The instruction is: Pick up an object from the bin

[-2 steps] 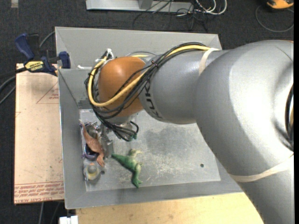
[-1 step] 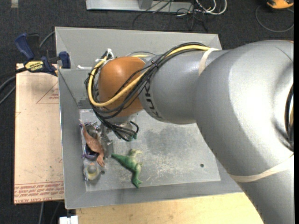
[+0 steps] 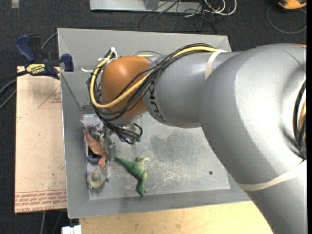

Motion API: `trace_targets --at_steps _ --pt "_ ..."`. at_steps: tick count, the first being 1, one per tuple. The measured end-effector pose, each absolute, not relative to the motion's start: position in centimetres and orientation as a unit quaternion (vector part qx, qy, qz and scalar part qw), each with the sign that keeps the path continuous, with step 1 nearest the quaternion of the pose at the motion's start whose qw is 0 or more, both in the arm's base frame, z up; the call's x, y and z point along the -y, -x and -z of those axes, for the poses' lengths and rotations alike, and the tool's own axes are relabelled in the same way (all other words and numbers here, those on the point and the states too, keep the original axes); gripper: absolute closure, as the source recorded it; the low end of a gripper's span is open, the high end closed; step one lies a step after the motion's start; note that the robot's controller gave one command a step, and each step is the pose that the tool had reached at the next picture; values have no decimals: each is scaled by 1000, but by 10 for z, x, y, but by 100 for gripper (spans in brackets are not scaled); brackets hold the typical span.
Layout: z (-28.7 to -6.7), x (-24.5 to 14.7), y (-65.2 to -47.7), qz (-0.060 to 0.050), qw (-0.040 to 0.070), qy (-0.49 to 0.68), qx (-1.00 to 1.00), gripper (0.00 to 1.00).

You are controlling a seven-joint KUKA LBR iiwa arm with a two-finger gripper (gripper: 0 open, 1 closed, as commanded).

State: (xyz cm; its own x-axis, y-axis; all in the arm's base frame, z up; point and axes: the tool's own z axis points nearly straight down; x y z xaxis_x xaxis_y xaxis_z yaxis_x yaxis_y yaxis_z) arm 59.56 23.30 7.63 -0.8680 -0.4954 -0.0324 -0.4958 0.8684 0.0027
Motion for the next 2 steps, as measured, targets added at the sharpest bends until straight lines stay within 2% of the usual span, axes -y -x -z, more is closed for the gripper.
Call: trace_targets --at_steps 1,2 --pt "-76 -237 -605 -5 16 262 -965 100" --pt "-76 -236 -603 -7 20 253 -967 100"
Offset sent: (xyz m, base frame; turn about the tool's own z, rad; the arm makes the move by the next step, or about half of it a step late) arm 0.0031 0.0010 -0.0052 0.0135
